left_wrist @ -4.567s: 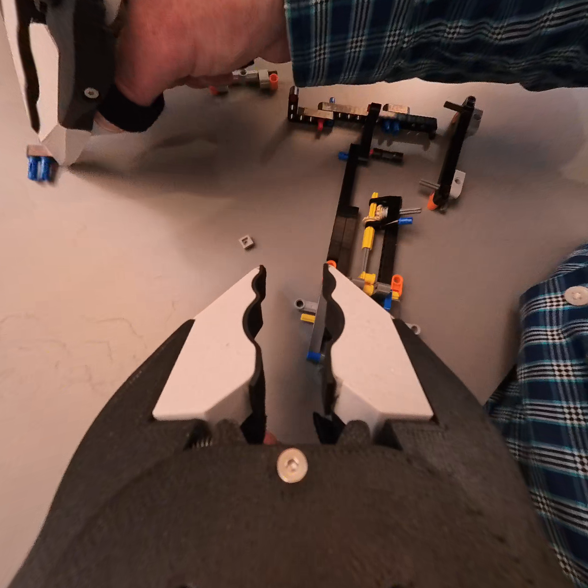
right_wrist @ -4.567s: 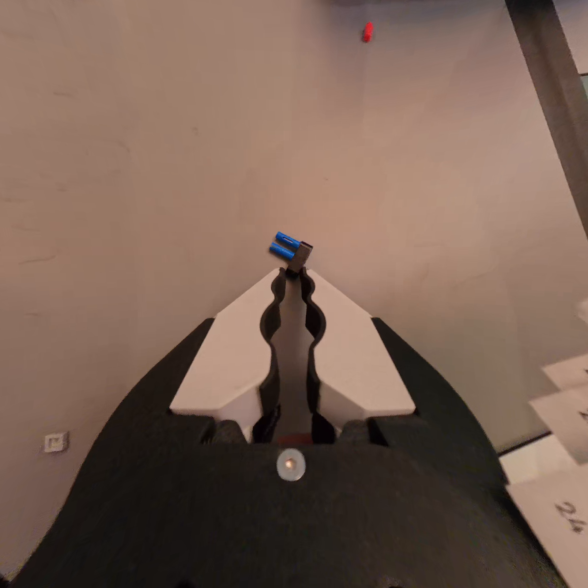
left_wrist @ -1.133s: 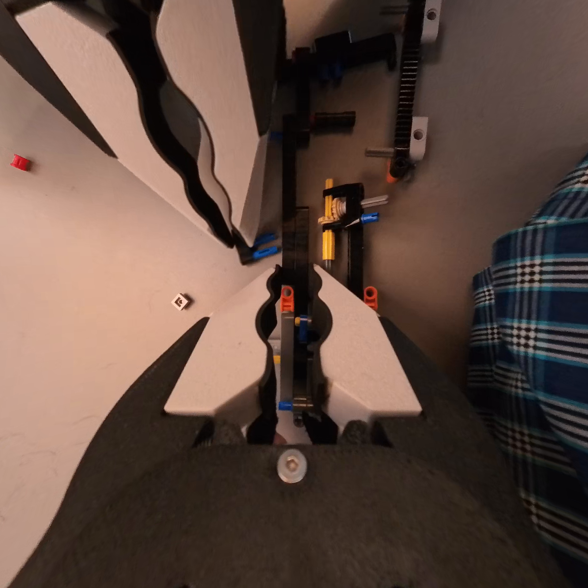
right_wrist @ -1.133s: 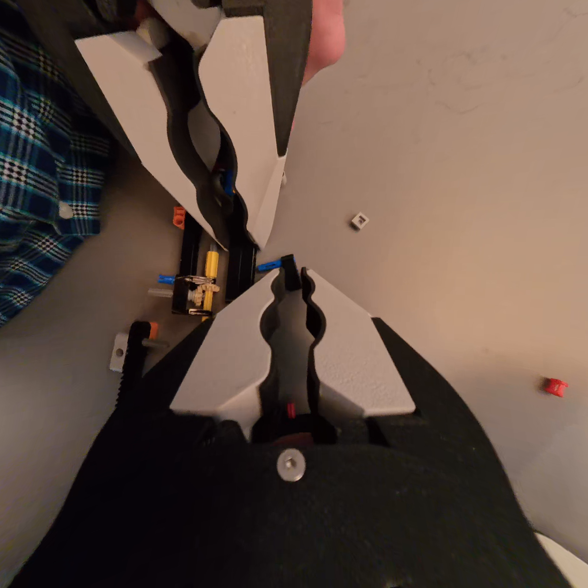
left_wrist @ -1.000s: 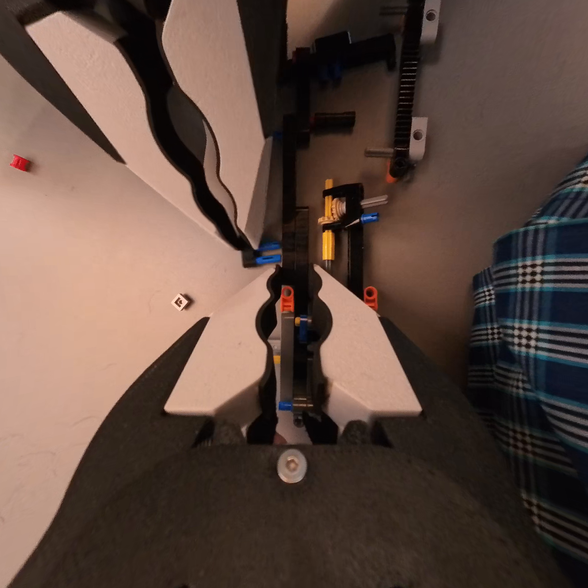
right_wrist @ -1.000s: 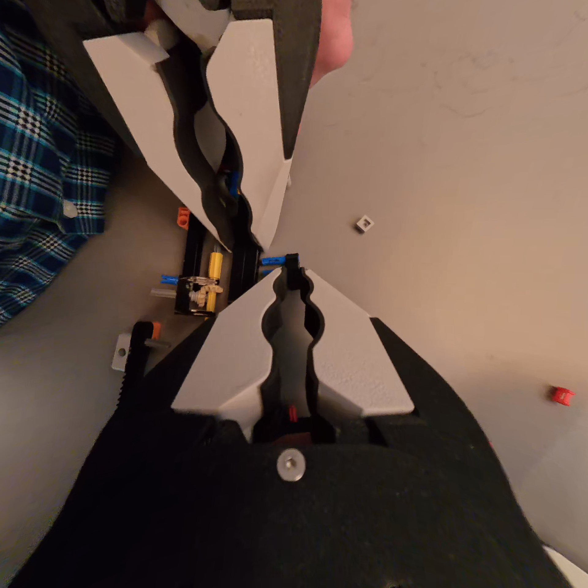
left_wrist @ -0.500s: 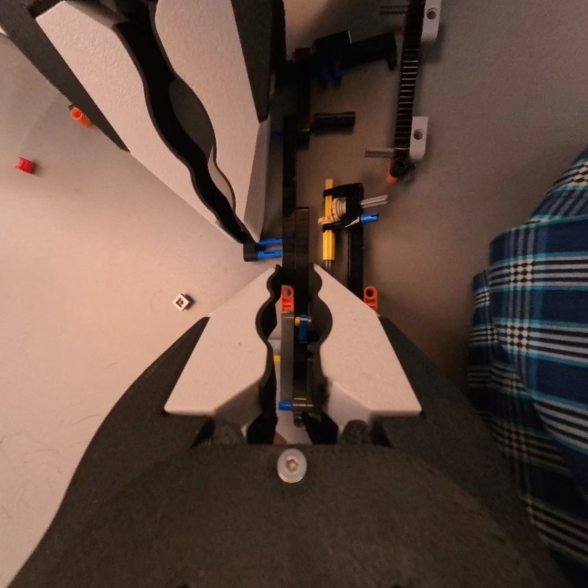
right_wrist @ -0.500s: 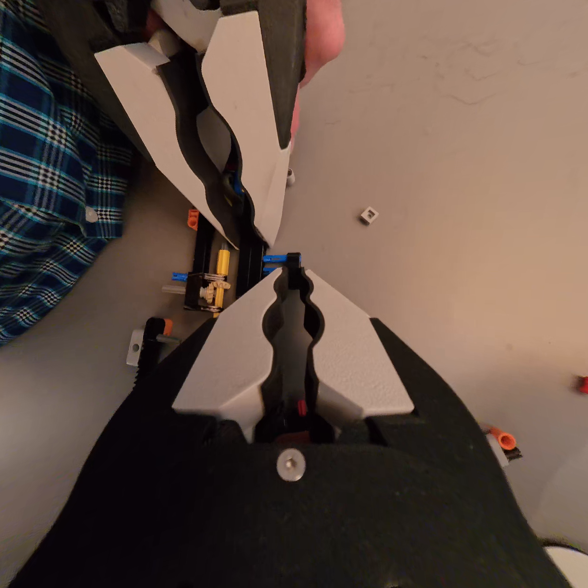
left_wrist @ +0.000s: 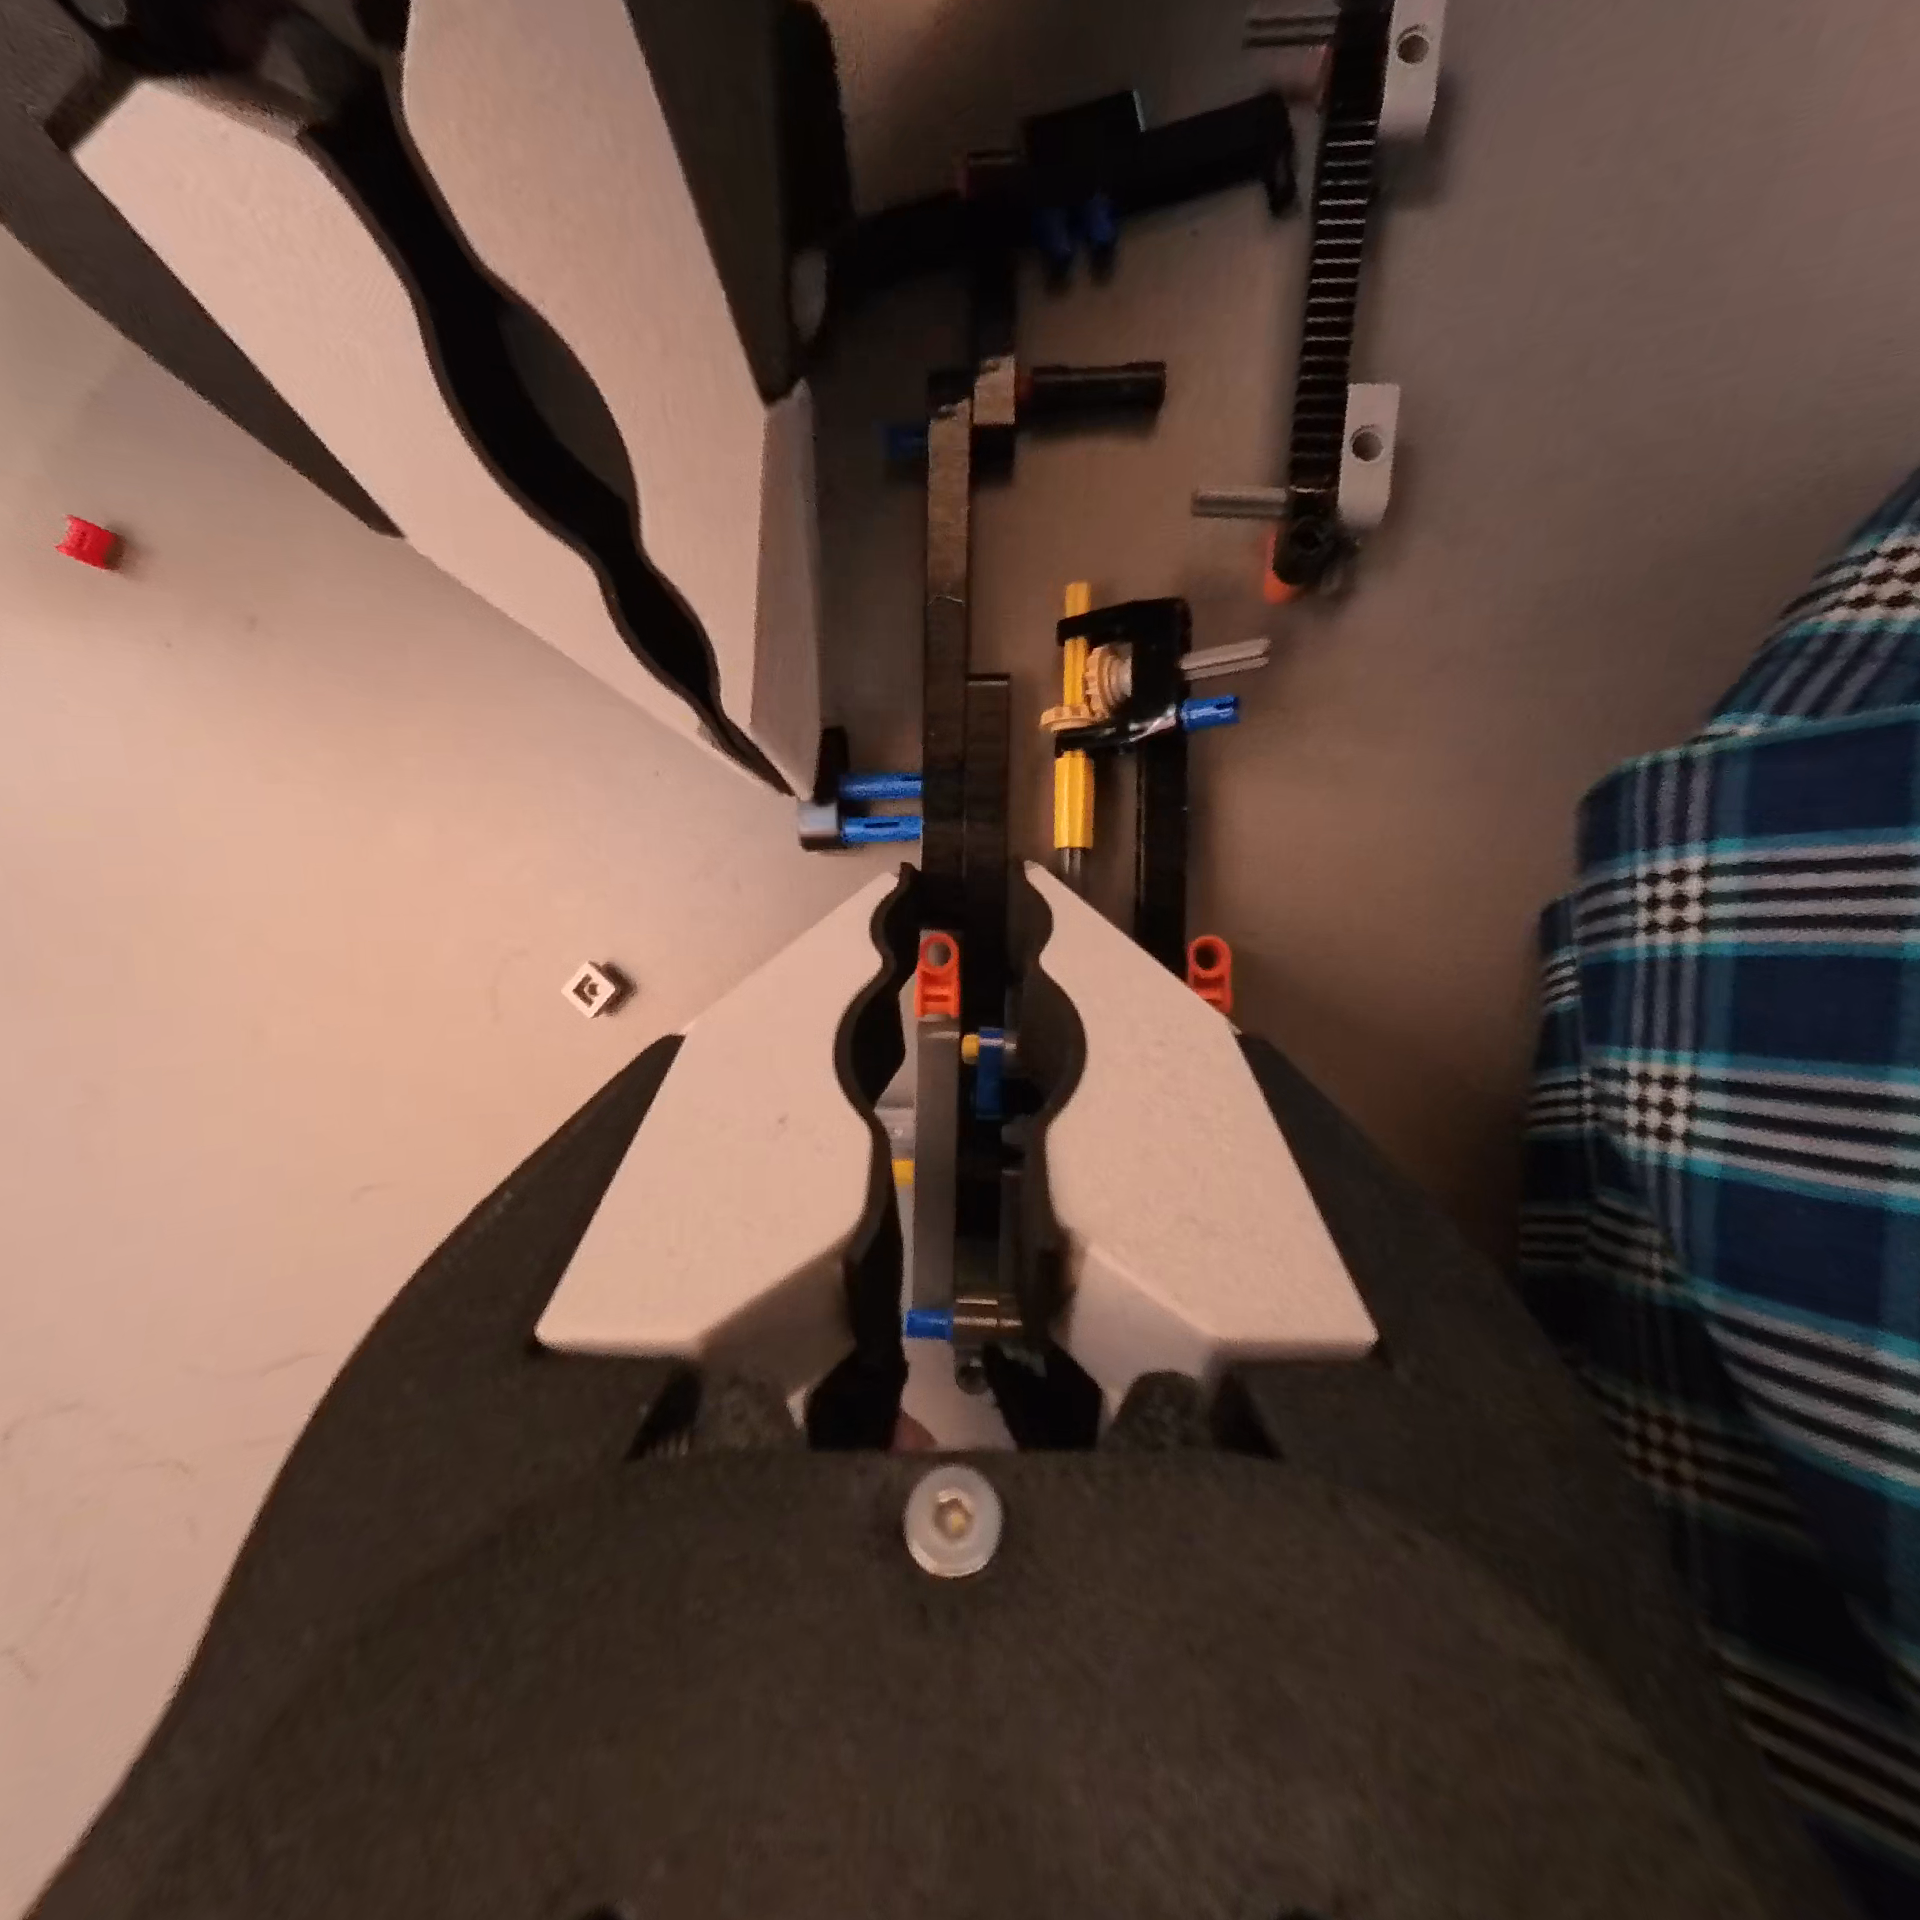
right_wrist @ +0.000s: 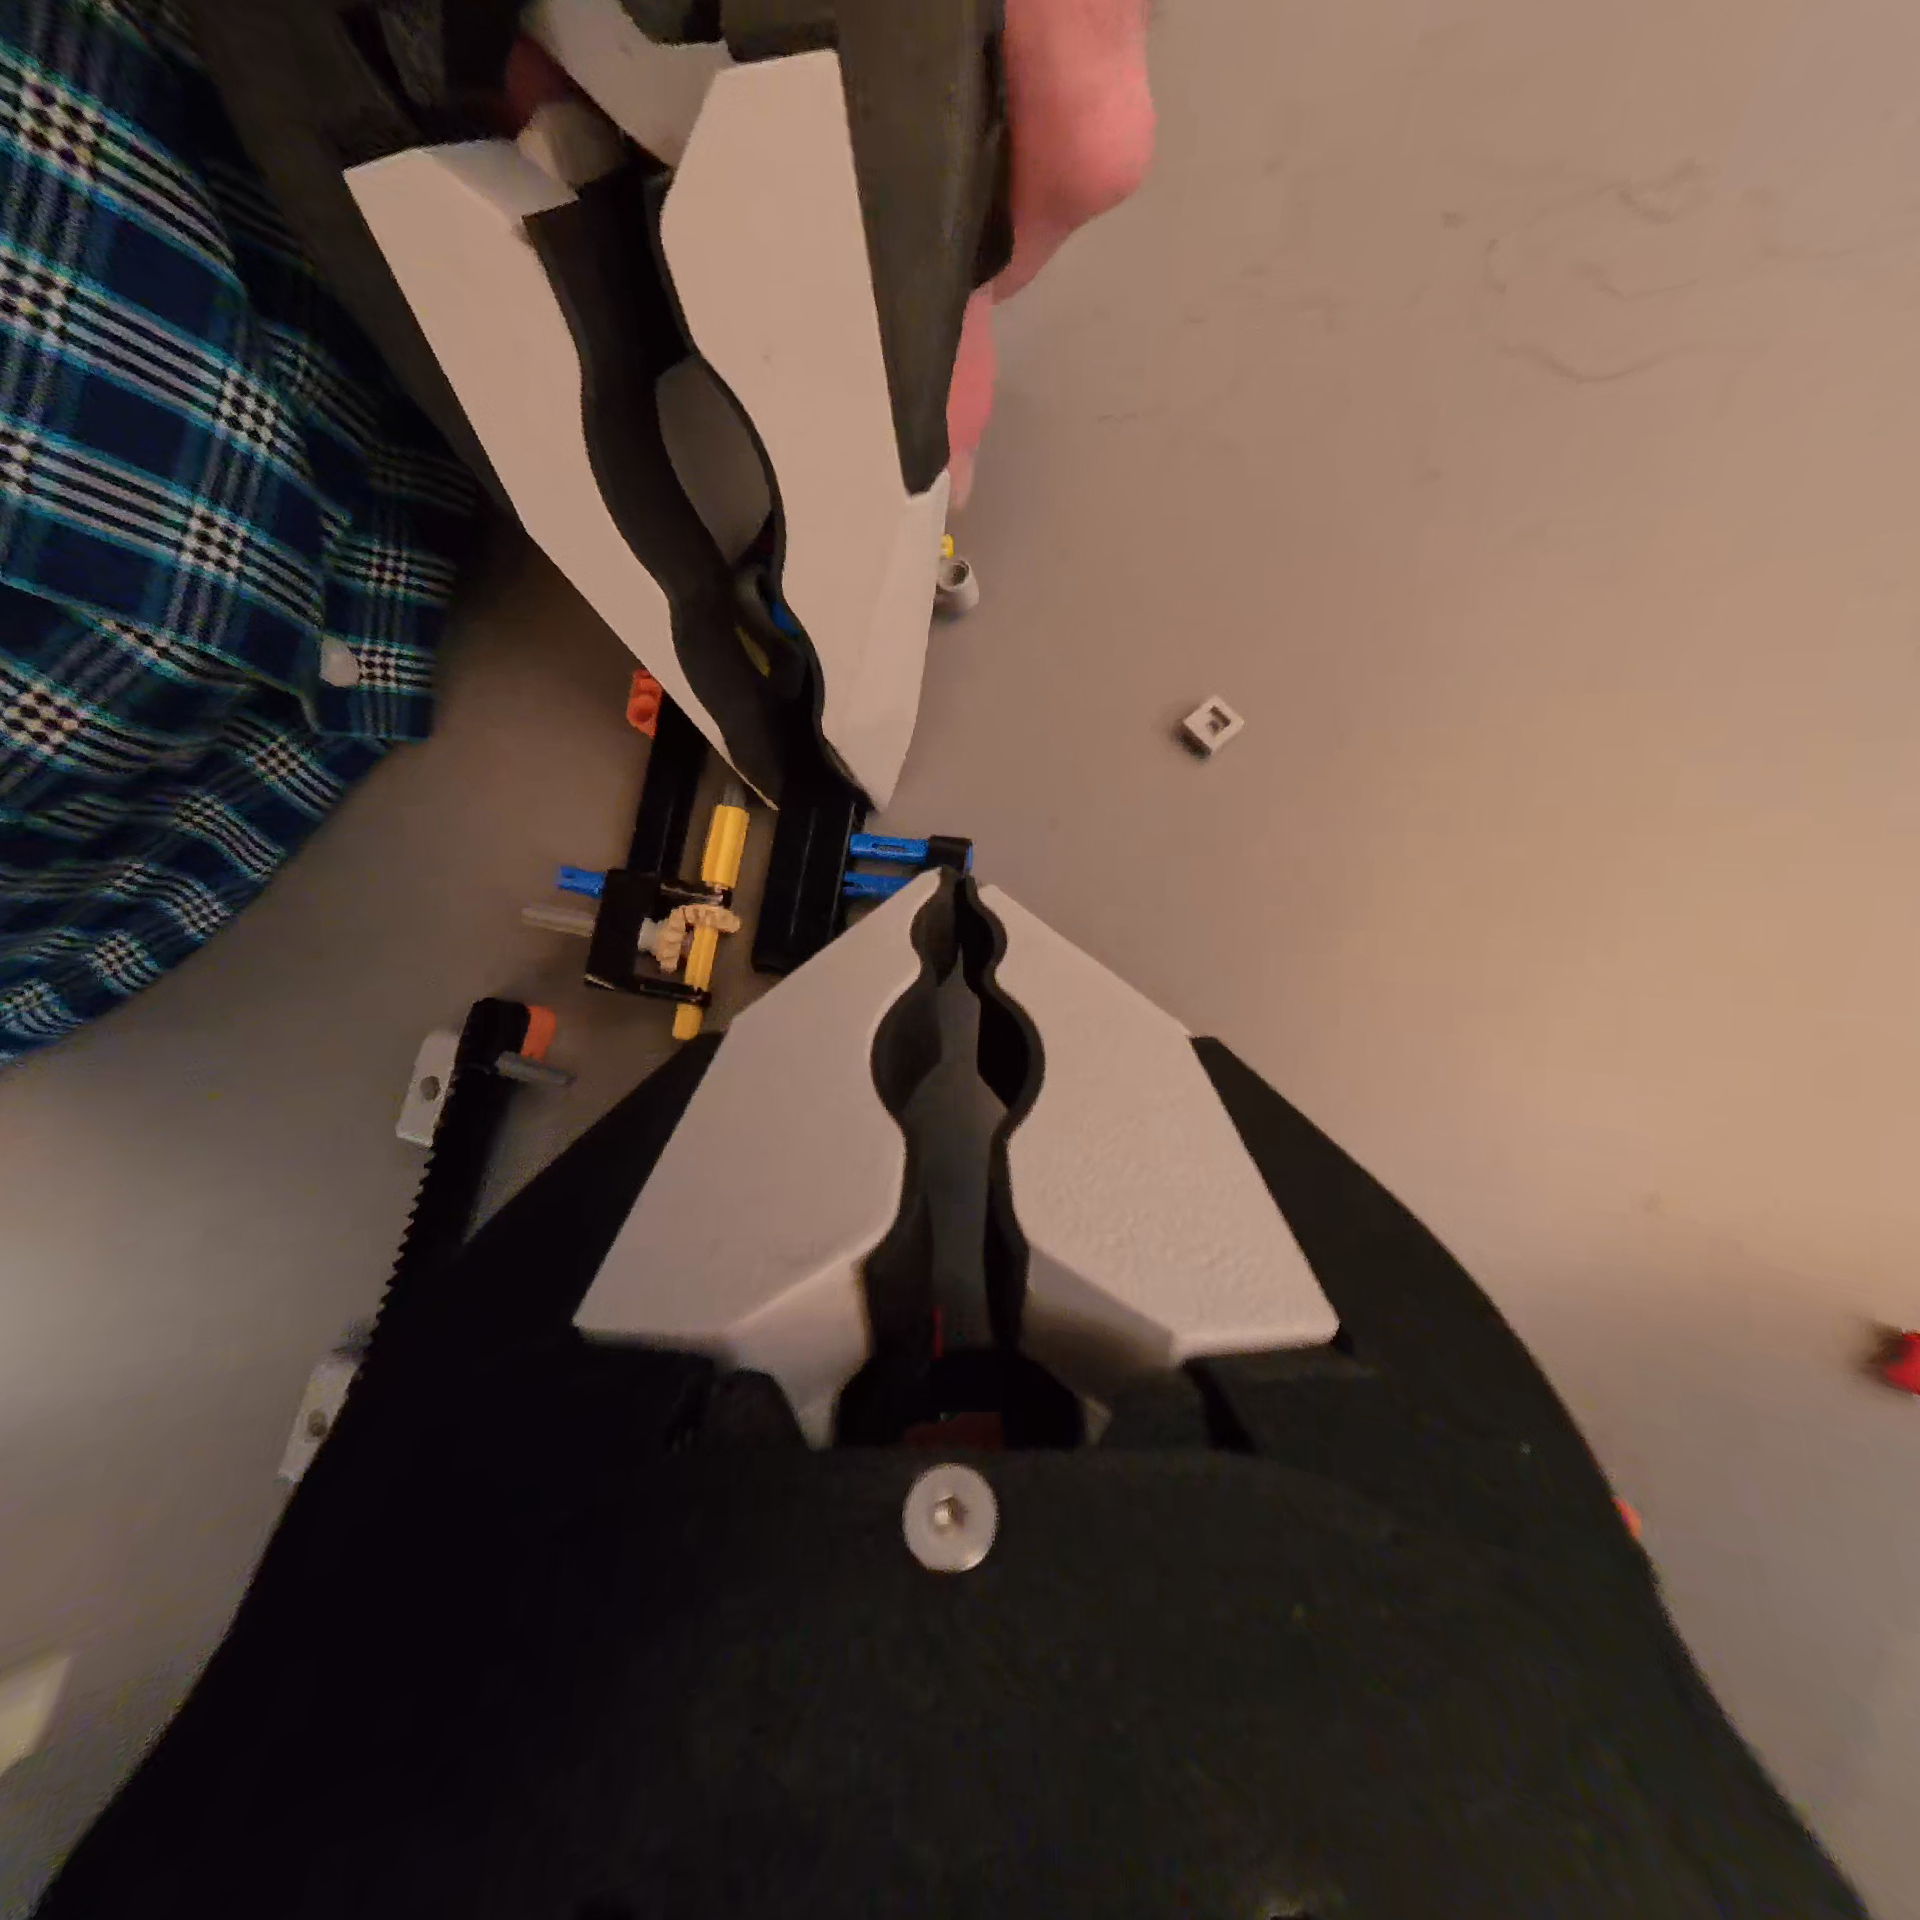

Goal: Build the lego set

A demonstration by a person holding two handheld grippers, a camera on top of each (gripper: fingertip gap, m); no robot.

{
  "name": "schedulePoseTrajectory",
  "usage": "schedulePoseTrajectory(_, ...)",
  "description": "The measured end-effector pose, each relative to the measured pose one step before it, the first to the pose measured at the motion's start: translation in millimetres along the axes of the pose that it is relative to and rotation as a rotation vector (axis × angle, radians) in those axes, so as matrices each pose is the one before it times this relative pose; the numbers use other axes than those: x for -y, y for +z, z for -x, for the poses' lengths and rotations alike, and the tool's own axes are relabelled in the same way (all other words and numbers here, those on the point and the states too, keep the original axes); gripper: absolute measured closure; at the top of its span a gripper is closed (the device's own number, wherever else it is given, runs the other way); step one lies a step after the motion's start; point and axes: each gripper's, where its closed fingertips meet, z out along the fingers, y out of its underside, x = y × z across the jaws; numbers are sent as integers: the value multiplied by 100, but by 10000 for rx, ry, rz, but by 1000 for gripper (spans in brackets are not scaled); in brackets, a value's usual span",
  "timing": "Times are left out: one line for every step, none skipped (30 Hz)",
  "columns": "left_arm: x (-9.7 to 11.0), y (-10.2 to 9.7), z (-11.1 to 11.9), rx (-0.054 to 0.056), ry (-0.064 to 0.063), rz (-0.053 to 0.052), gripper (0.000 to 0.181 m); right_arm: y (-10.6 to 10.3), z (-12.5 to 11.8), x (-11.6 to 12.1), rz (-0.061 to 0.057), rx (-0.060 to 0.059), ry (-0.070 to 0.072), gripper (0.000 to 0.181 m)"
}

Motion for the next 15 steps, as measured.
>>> schedulePoseTrajectory(5,4,-1,-8,-38,-15,166,-6,69,19,-72,143,195,181)
schedulePoseTrajectory(8,-5,6,-4,6,3,166,-48,72,-7,-61,107,93,181)
schedulePoseTrajectory(-5,-1,4,-14,1,0,166,1,51,-17,-48,51,66,181)
schedulePoseTrajectory(7,-3,30,-3,-46,-11,166,-18,-15,66,-29,-13,29,181)
schedulePoseTrajectory(-4,1,10,-10,-16,1,166,39,-33,86,-37,-12,61,181)
schedulePoseTrajectory(9,-5,10,-2,32,10,166,18,-13,23,-32,12,62,181)
schedulePoseTrajectory(17,-1,28,19,26,8,166,1,-42,58,-19,-16,84,181)
schedulePoseTrajectory(0,-2,-7,3,5,0,166,56,65,32,-1,5,38,181)
schedulePoseTrajectory(8,-7,-1,-7,-12,-10,166,51,64,44,11,-28,-24,180)
schedulePoseTrajectory(3,-10,9,-9,-5,-10,166,29,-9,70,52,-102,-38,177)
schedulePoseTrajectory(-2,2,2,-11,-15,3,166,-9,-123,69,57,-136,-43,177)
schedulePoseTrajectory(5,-7,-1,-10,-3,1,166,18,-124,24,69,-118,-52,175)
schedulePoseTrajectory(0,3,12,-12,-10,-2,166,37,-33,24,47,-46,-22,175)
schedulePoseTrajectory(1,-11,8,1,-3,-1,166,21,28,41,51,-23,-29,175)
schedulePoseTrajectory(-1,-13,1,12,7,8,166,6,105,2,65,12,-56,175)
